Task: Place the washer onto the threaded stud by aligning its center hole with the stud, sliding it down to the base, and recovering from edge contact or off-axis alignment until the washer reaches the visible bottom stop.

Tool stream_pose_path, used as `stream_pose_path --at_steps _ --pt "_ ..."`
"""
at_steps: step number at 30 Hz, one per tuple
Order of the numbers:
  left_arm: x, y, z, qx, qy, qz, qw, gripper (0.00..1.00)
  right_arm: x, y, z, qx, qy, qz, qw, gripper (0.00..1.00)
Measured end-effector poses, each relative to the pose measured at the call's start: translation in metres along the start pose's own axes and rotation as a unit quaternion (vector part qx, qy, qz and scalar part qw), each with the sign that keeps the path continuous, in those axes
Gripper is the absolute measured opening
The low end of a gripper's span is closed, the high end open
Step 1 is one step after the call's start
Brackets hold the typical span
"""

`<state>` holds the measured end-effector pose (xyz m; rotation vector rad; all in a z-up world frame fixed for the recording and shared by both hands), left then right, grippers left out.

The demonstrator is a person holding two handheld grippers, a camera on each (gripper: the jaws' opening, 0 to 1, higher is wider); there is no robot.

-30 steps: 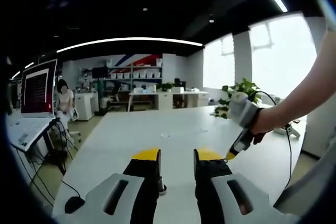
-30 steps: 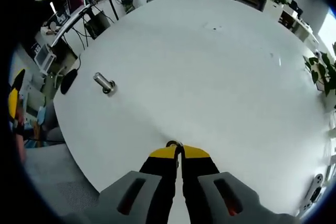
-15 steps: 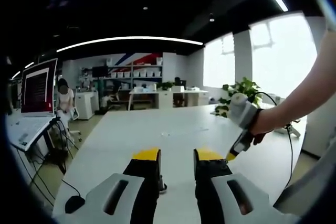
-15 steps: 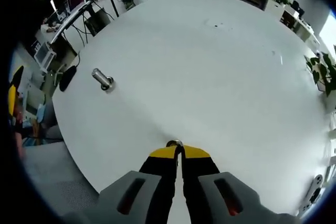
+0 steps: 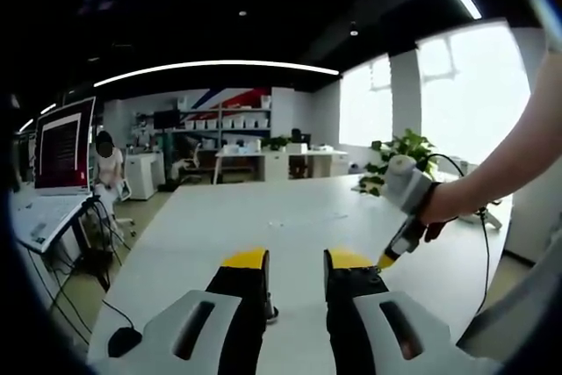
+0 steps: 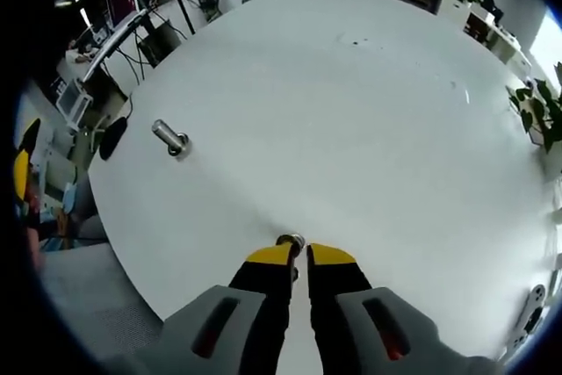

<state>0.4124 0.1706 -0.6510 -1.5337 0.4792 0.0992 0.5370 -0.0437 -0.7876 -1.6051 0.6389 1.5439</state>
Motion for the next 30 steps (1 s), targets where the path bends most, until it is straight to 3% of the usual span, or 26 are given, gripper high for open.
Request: stream_pose_path --at_steps 30 --pt "0.0004 0.0006 0.0 -0.001 0.001 0.002 1.0 0.23 -0.003 0.0018 -0.0098 0.007 0.011 -0.007 0.9999 0.1"
Point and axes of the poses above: the point that each gripper's makers call its tool centre point, and the gripper's own axes: x roughly forward along the fingers, z roughly to its left, y roughly out of its underside, the point moved 3 cm from there along -x, roughly backward along the fingers, and after that the axes turned 12 degrees about z, right-handed, at the moved point
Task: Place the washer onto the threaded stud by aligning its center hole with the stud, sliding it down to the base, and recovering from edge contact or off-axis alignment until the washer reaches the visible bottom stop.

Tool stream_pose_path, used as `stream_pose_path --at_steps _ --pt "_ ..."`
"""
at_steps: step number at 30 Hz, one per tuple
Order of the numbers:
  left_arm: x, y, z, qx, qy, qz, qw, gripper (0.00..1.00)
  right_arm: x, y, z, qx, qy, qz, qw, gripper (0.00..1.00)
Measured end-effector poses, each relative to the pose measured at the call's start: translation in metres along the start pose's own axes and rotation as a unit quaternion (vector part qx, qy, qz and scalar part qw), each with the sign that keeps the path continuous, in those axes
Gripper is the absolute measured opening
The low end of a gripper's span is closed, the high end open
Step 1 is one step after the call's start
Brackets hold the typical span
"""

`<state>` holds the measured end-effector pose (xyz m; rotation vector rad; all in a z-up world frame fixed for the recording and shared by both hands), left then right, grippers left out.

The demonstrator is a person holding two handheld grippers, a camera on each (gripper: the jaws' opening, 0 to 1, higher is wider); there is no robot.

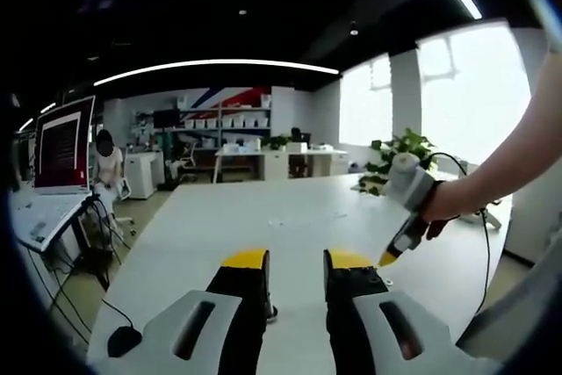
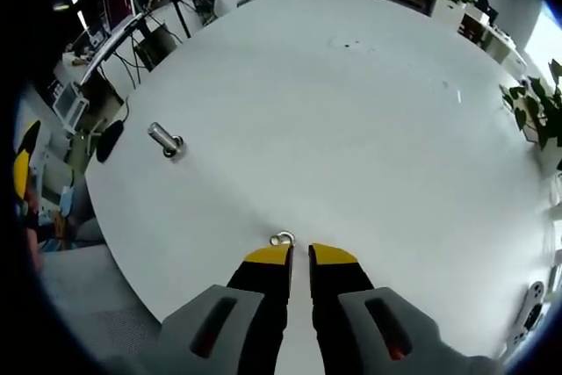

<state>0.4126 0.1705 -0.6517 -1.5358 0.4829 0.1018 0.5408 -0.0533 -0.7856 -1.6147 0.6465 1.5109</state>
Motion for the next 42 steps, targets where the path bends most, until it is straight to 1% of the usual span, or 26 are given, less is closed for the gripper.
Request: stream_pose_path --at_steps 18,32,42 --pt "0.001 0.001 0.0 -0.002 0.002 0.002 1.0 0.23 0.003 0.009 -0.001 0.006 -0.001 0.008 0.9999 0.09" --pt "0.001 0.0 -0.001 -0.004 0.003 0.001 1.0 0.23 0.006 0.012 -0.003 0.008 0.001 0.015 0.9999 0.09" --pt "0.001 0.001 0.0 -0.005 0.003 0.001 1.0 0.23 0.015 0.024 -0.006 0.012 0.0 0.029 0.9995 0.09"
Point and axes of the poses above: the point that each gripper's makers call its tool centre point, and the gripper's own axes: x roughly forward along the fingers, z roughly to its left, y roughly out of its underside, the point moved 3 cm from there along -x, roughly backward along the fingers, and after that the axes turned 12 degrees about z, right-handed, at the moved point
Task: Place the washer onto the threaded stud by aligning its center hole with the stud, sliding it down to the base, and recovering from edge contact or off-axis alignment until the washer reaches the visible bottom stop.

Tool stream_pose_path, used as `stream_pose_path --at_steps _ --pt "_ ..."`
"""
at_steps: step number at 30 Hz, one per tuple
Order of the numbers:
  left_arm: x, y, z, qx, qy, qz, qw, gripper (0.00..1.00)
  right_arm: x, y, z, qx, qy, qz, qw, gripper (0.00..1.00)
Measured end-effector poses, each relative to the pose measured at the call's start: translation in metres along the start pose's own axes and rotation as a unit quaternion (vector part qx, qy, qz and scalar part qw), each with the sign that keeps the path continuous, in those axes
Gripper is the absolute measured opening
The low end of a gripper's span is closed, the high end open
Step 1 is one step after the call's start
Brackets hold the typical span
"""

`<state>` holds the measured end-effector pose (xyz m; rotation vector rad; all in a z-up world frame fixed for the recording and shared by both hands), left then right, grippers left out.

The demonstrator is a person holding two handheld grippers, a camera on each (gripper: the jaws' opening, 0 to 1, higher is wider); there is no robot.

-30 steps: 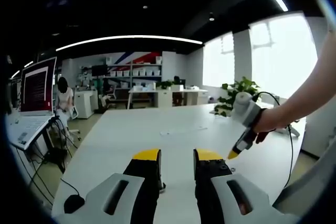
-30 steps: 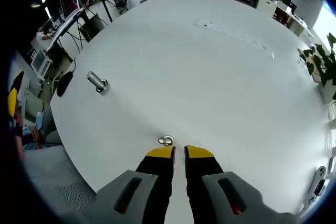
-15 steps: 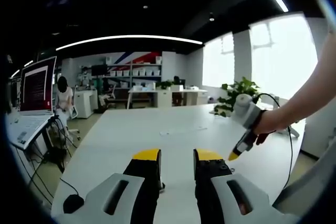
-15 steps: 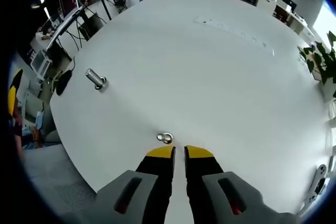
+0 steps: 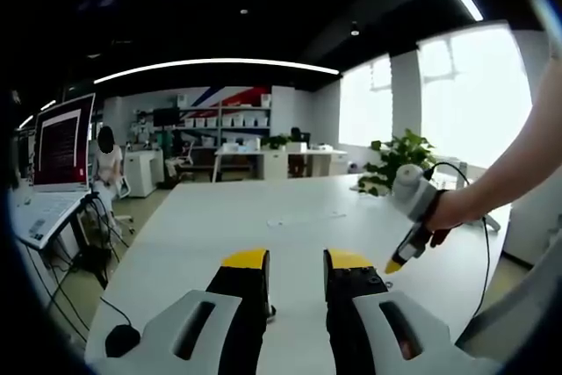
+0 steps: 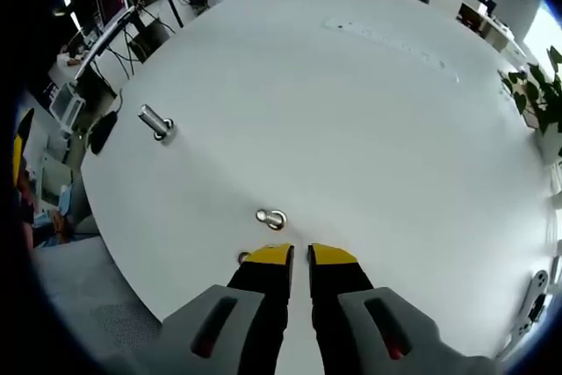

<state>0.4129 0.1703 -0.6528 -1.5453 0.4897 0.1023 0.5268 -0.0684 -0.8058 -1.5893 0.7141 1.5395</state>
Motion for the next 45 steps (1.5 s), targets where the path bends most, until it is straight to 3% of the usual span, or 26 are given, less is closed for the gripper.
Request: stream_pose_path --at_steps 19,23,45 --pt "0.001 0.001 -0.001 0.004 0.0 0.003 1.0 0.23 0.024 0.025 -0.007 -0.007 0.007 0.032 0.9994 0.09" --pt "0.001 0.002 0.0 0.003 -0.001 0.005 1.0 0.23 0.027 0.026 -0.008 -0.003 0.004 0.031 0.9995 0.09" --pt "0.003 0.006 0.002 0.002 -0.004 0.015 0.9999 0.22 0.041 0.017 -0.006 -0.069 0.014 0.029 0.9971 0.08"
Point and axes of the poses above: the point that each gripper's makers call its tool centre point, and the gripper's own axes: x roughly forward along the fingers, z roughly to its left, y roughly out of its underside, the point moved 3 cm from there along -x, roughly backward along the fingers, and after that the axes turned 12 degrees about z, right-handed, at the moved point
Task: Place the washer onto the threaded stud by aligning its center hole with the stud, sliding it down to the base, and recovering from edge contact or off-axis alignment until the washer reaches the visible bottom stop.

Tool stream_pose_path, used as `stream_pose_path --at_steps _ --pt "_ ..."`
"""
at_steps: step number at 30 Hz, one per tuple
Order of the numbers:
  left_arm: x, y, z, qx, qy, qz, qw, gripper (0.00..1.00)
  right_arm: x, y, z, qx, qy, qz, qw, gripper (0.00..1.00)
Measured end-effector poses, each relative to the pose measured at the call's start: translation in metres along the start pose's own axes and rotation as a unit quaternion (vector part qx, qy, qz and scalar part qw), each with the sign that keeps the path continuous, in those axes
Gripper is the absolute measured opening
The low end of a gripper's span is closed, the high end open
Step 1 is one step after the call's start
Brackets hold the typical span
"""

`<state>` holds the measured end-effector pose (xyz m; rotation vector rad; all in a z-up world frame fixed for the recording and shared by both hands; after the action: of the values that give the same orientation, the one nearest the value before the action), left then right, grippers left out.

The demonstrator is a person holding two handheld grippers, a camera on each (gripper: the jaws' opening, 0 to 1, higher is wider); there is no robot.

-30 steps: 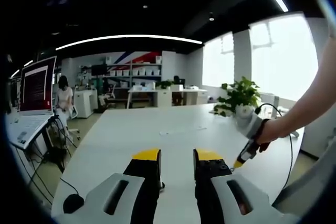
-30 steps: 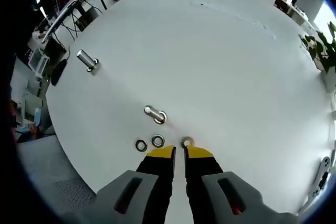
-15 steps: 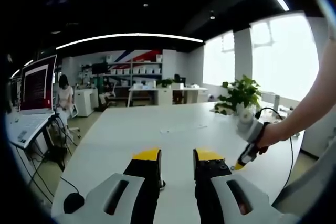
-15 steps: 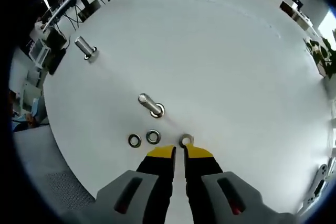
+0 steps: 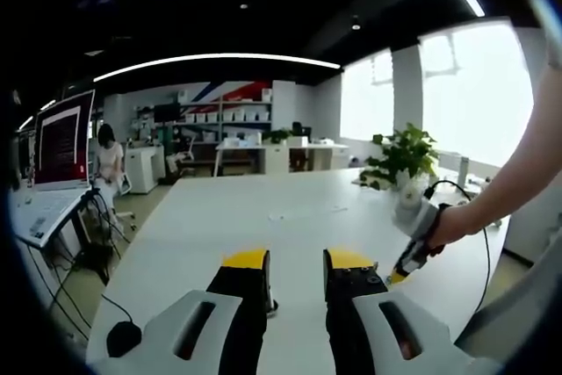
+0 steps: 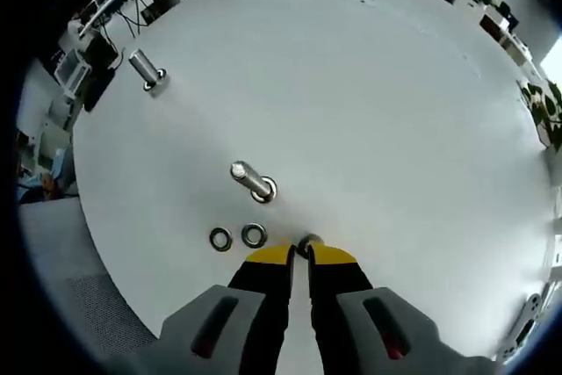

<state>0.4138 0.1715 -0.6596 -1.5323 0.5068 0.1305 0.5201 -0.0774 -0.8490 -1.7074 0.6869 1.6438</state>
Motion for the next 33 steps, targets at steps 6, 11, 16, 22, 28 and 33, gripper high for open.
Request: stream_pose_path --at_steps 6,11,16,22,28,33 --pt "0.0005 0.0005 -0.0001 -0.001 0.001 0.001 1.0 0.22 -0.0004 -0.0011 -0.0014 -0.001 -0.001 0.001 1.0 0.08" --pt "0.0004 0.0009 0.0002 0.0 0.0 0.002 1.0 0.22 0.0002 -0.002 -0.0021 -0.006 -0.002 -0.003 1.0 0.08" --pt "0.0005 0.001 0.0002 -0.001 0.001 0.003 1.0 0.22 -0.0005 -0.002 -0.0017 -0.014 -0.001 -0.006 0.9999 0.08" --pt "0.0005 0.0012 -0.0004 -0.002 0.002 0.003 1.0 0.22 -0.0003 -0.0017 -0.0002 -0.045 0.015 -0.008 0.9988 0.09" --pt "0.0011 0.0013 -0.0019 -0.002 0.005 0.004 1.0 0.22 -0.001 -0.0003 -0.0012 -0.05 0.013 -0.018 0.9985 0.11" --pt "0.0013 0.0007 -0.0035 -0.004 0.009 0.003 0.9999 0.22 -0.001 -0.0002 -0.002 -0.052 0.012 -0.026 0.9983 0.12"
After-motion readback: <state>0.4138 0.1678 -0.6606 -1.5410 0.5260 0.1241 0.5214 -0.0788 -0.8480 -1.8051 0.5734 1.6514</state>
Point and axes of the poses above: the point that each gripper's makers call its tool centre point, and the gripper's own axes: x roughly forward along the fingers, z roughly to its left, y roughly out of its underside, the point moved 3 cm from there along -x, roughly backward along the fingers, and after that the axes turned 12 degrees about z, right-handed, at the moved point
